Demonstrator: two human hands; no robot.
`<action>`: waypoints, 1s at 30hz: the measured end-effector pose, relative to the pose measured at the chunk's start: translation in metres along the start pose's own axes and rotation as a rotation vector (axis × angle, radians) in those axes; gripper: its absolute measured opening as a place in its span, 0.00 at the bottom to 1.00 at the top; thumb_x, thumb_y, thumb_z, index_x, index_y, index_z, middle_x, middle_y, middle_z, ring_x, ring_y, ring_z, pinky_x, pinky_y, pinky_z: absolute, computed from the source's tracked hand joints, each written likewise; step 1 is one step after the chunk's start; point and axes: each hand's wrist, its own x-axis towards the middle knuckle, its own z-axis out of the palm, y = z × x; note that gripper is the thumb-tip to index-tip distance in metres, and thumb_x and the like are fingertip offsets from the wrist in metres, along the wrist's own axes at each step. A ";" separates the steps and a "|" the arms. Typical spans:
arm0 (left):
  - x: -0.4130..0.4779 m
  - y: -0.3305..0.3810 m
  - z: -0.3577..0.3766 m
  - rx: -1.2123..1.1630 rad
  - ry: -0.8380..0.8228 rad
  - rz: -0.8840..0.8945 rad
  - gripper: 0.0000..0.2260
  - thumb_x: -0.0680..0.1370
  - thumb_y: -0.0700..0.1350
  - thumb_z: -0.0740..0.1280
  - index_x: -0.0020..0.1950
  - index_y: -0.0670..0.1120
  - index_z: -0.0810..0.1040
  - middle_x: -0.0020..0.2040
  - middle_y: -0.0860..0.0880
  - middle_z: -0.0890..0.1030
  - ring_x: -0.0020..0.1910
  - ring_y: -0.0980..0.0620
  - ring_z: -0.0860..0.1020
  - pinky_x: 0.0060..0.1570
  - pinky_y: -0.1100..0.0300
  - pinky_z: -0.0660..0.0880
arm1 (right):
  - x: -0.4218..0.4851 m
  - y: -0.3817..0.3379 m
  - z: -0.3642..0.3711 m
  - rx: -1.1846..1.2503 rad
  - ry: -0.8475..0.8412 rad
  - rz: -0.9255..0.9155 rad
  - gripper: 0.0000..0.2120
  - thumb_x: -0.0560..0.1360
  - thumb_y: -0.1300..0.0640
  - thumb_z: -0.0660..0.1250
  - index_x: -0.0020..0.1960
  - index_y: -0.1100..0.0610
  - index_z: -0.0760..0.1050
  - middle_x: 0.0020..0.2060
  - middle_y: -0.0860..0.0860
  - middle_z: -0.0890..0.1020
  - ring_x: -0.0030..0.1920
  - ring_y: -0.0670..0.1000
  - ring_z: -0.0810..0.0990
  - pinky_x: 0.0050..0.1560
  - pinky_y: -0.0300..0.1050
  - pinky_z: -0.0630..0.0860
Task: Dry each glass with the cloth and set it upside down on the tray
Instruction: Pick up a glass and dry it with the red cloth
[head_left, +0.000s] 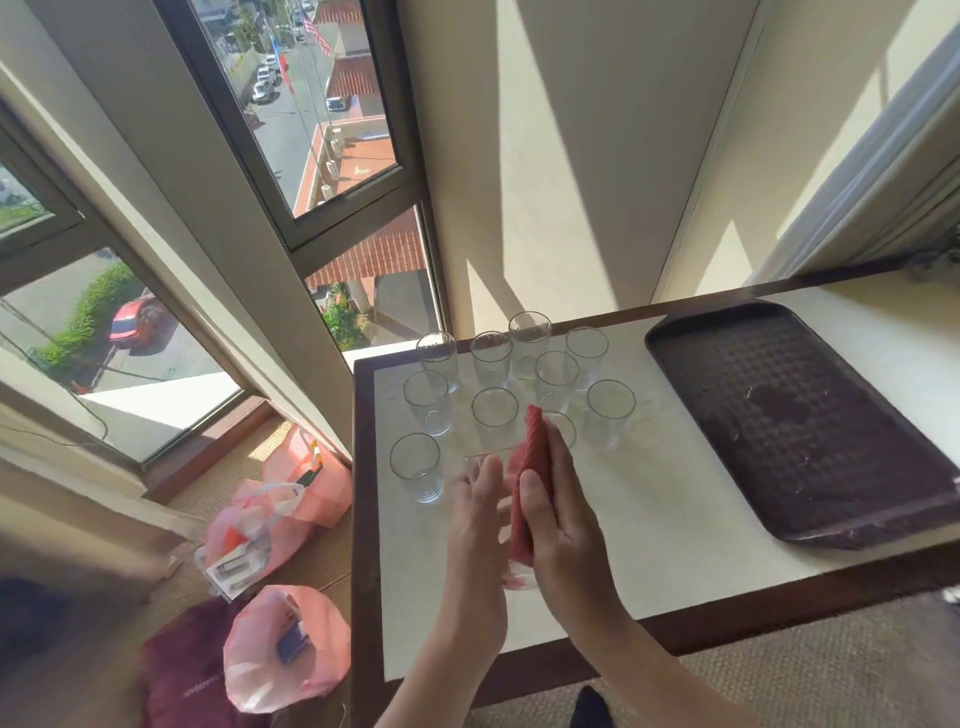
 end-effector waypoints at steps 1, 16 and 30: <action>-0.001 0.000 0.000 0.007 0.012 0.006 0.33 0.69 0.67 0.68 0.65 0.46 0.76 0.59 0.44 0.83 0.59 0.45 0.82 0.46 0.57 0.79 | 0.003 0.001 0.000 0.082 -0.017 0.088 0.25 0.77 0.37 0.54 0.73 0.28 0.54 0.74 0.38 0.66 0.71 0.41 0.70 0.69 0.50 0.73; -0.012 0.005 -0.002 0.008 -0.083 0.038 0.27 0.64 0.61 0.74 0.53 0.43 0.80 0.42 0.45 0.80 0.41 0.49 0.79 0.36 0.63 0.75 | -0.013 0.004 0.005 0.002 0.048 0.029 0.30 0.77 0.36 0.52 0.78 0.42 0.57 0.65 0.48 0.79 0.61 0.45 0.80 0.59 0.52 0.80; -0.024 -0.007 0.008 -0.003 -0.142 -0.009 0.14 0.74 0.56 0.72 0.46 0.44 0.82 0.30 0.53 0.76 0.29 0.58 0.72 0.28 0.67 0.68 | -0.024 0.014 -0.006 -0.047 0.079 0.011 0.25 0.80 0.44 0.56 0.76 0.38 0.58 0.68 0.47 0.76 0.65 0.47 0.78 0.61 0.55 0.79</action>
